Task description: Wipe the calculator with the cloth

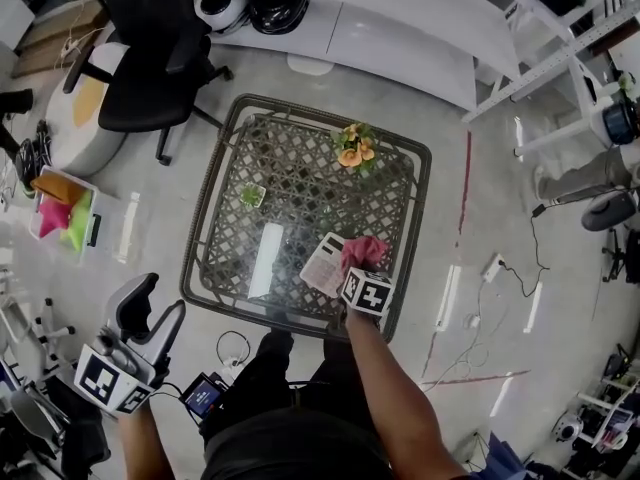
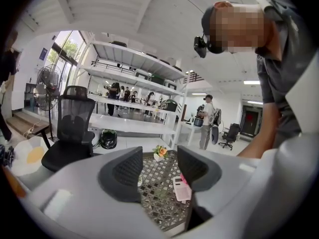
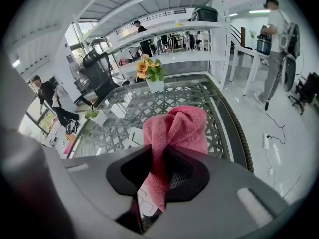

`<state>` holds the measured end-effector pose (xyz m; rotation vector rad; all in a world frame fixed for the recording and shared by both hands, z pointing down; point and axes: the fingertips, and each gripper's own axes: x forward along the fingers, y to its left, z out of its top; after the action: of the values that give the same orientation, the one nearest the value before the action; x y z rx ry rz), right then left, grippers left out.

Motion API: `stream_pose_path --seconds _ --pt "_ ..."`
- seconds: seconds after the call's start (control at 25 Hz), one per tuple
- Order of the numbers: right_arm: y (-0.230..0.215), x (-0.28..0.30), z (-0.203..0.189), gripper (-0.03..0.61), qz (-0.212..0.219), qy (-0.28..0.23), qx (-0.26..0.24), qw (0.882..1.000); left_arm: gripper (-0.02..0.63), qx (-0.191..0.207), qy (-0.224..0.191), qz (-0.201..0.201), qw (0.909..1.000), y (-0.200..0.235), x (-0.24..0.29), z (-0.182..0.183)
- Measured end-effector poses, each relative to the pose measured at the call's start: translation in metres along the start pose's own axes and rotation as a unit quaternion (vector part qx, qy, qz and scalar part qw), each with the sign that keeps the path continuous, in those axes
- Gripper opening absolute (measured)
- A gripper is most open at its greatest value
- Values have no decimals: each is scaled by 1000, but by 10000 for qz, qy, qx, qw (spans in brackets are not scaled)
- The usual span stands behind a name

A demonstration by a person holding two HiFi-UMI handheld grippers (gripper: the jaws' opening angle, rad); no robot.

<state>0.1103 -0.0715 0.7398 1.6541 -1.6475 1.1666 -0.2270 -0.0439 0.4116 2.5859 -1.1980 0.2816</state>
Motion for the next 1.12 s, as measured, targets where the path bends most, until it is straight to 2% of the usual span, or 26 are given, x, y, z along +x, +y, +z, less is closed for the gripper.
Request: stream_pose_path --seconds 0.28,0.48,0.6,0.68,0.8,0.92,1.04,1.12 --pt "42 13 12 71 74 0 -536 9985 235 -63 -13 77 9999 8 -9 -6" --pt "77 20 15 71 271 48 -1390 9899 233 -99 9 105 9999 12 -13 -7" --pt "93 24 9 72 430 37 -2107 9766 233 -95 10 92 9999 10 -12 -7" --pt "101 26 0 71 484 64 -2948 9543 235 -86 -1 59 9999 8 -10 -7" --pt "103 26 -17 72 409 171 -4358 8989 235 -67 -16 -7 10000 3 -3 -6" --pt "98 21 -30 71 327 211 -5205 8530 235 -47 -5 -72 10000 -3 3 -3" --pt "89 15 -37 71 253 178 -5666 8234 235 -12 8 -145 9999 -9 10 -2" --pt "81 12 -41 71 205 174 -5786 8151 235 5 15 -185 9998 -12 15 -1"
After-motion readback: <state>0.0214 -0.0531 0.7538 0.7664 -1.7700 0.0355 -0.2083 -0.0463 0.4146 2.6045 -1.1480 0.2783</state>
